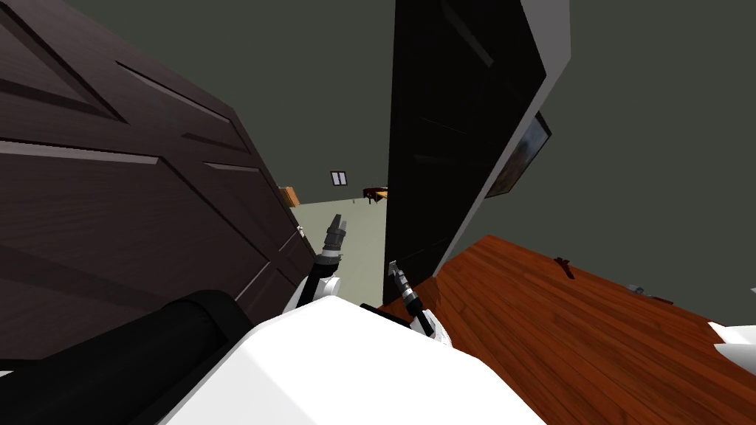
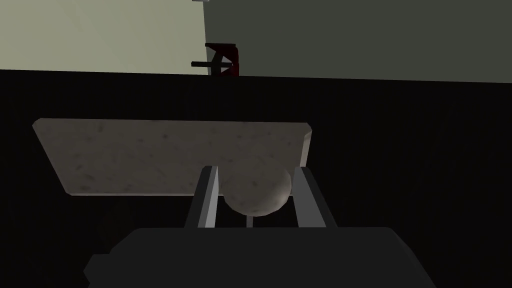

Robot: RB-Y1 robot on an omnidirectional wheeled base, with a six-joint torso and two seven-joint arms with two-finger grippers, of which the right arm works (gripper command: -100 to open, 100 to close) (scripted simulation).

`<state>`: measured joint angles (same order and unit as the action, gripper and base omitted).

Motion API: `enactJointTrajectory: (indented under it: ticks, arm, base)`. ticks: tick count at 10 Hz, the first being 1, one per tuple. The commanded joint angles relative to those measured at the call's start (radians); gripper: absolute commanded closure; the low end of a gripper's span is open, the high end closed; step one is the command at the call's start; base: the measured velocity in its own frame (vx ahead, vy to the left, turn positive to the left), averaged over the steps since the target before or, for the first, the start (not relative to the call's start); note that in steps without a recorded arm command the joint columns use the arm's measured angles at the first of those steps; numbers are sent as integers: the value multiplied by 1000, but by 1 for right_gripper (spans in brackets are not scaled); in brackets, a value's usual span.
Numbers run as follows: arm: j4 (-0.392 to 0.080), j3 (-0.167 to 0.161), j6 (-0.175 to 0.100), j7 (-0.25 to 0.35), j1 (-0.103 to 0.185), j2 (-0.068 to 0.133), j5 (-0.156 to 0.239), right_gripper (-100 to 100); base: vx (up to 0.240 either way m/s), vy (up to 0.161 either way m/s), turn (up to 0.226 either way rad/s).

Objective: Push the door open

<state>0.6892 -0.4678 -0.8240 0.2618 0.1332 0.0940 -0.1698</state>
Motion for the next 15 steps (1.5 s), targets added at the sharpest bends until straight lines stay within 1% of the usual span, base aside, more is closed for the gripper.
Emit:
enactJointTrajectory:
  ticks: [1, 3, 4, 5, 6, 7, 8, 9, 11, 12, 14, 15]
  arm:
    - [17, 14, 7, -5, 2, 3, 6, 100]
    - [13, 33, 9, -15, 4, 3, 14, 100]
    - [9, 49, 10, -24, 5, 2, 20, 100]
    - [9, 49, 10, -24, 5, 2, 20, 100]
    - [5, 65, 11, -33, 7, 1, 27, 100]
    - [3, 75, 12, -38, 7, 0, 31, 100]
    - [-1, 93, 13, -48, 9, -1, 39, 100]
    - [-4, 103, 14, -53, 10, -2, 43, 100]
    - [-4, 103, 14, -53, 10, -2, 43, 100]
    - [-8, 123, 16, -64, 11, -4, 51, 100]
    - [-13, 143, 17, -74, 13, -7, 59, 100]
    - [-17, 164, 19, -85, 15, -10, 68, 100]
  base:
    - [137, 124, -30]
    - [153, 130, -12]
    - [153, 181, -41]
    - [107, 135, -36]
    - [105, 123, -19]
    - [118, 124, -38]
    - [134, 130, -39]
    - [141, 132, -40]
    - [63, 63, -12]
    - [64, 67, -27]
    - [98, 97, -61]
    - [129, 113, -90]
